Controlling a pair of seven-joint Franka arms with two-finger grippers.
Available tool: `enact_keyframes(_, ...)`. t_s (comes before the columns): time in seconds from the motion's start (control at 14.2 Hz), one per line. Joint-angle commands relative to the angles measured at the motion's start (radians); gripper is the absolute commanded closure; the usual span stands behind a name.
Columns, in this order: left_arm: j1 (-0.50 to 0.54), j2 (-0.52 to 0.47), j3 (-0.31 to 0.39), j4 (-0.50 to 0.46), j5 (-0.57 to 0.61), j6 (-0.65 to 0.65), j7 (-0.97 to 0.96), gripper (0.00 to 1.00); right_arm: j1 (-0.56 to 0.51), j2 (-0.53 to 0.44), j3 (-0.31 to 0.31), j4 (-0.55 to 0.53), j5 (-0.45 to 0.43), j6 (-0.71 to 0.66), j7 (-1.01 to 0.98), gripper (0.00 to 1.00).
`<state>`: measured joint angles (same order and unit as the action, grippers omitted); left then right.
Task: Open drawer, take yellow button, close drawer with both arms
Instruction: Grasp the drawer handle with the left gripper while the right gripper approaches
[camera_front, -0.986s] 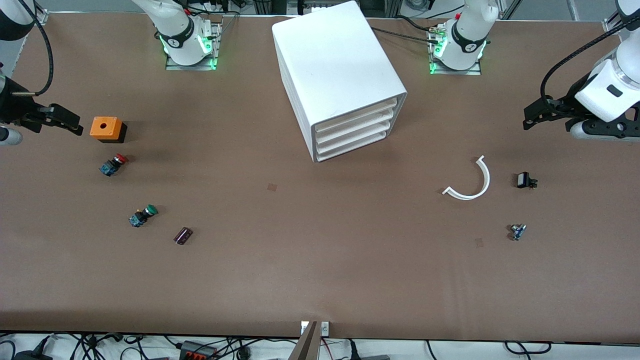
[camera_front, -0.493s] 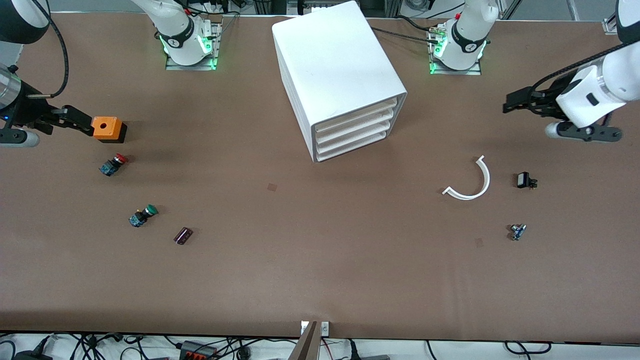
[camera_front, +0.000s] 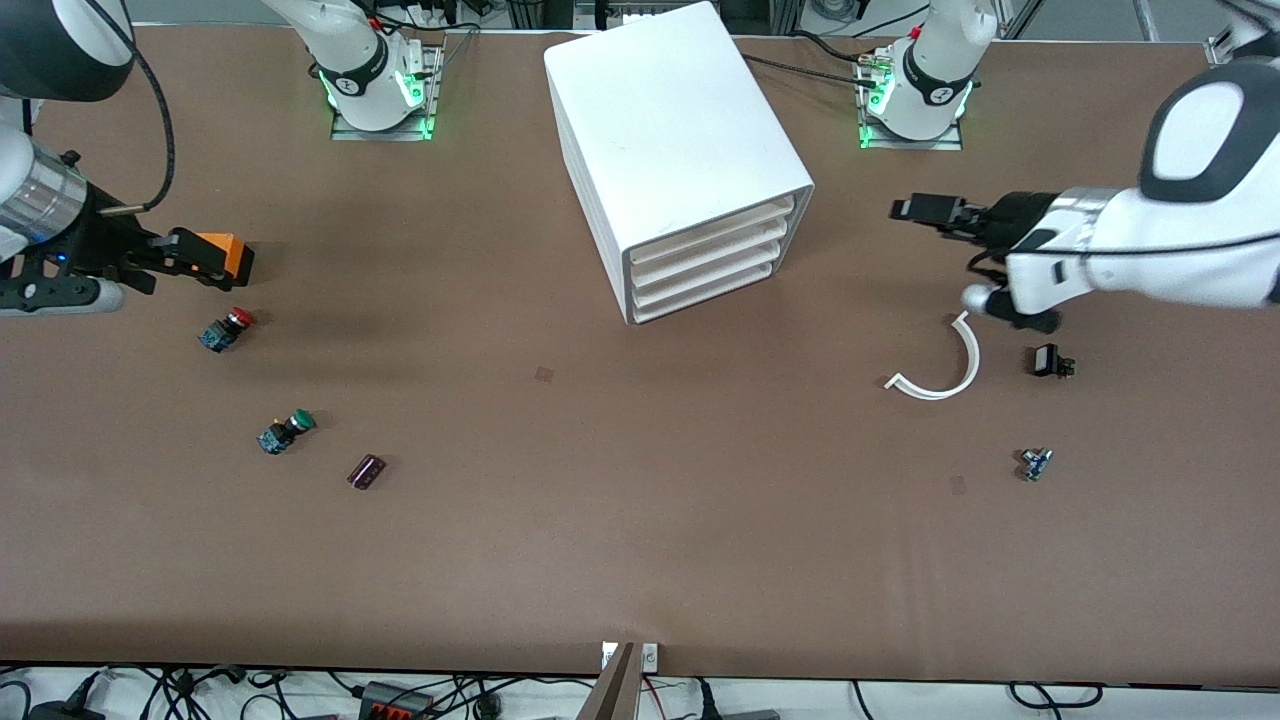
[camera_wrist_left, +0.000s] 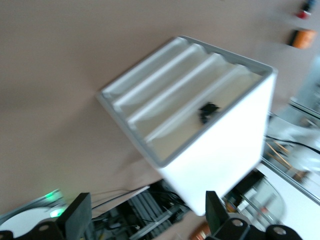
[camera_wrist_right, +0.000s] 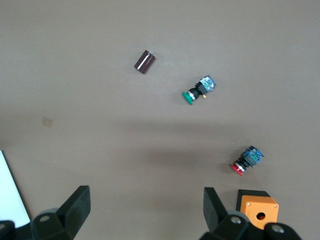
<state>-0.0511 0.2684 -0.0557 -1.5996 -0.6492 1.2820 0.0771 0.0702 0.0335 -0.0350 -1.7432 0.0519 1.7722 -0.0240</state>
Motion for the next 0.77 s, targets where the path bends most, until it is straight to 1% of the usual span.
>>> enact_keyframes(0.0,-0.015,0.122,0.005,0.026,-0.139,0.009,0.198,0.00,0.043,0.012,-0.005,0.019,-0.001,0.000,0.003,0.00)
enact_keyframes(0.14,-0.039,0.172,0.001,-0.002,-0.168,0.071,0.379,0.00,0.048,0.025,-0.003,0.016,-0.001,-0.011,0.003,0.00)
enact_keyframes(0.21,-0.041,0.184,0.001,-0.040,-0.209,0.097,0.450,0.00,0.055,0.031,-0.003,0.017,0.000,-0.011,0.003,0.00)
enact_keyframes(0.35,-0.043,0.192,-0.003,-0.173,-0.349,0.129,0.594,0.00,0.068,0.039,-0.003,0.022,0.012,-0.010,0.004,0.00)
enact_keyframes(0.42,-0.052,0.192,-0.010,-0.230,-0.406,0.143,0.631,0.00,0.081,0.039,-0.003,0.031,0.013,-0.010,0.001,0.00)
enact_keyframes(0.56,-0.061,0.198,-0.016,-0.281,-0.440,0.184,0.682,0.01,0.103,0.064,-0.003,0.077,0.014,-0.011,0.001,0.00)
enact_keyframes(0.7,-0.069,0.232,-0.022,-0.290,-0.445,0.189,0.801,0.39,0.124,0.088,-0.003,0.114,0.016,-0.004,0.004,0.00)
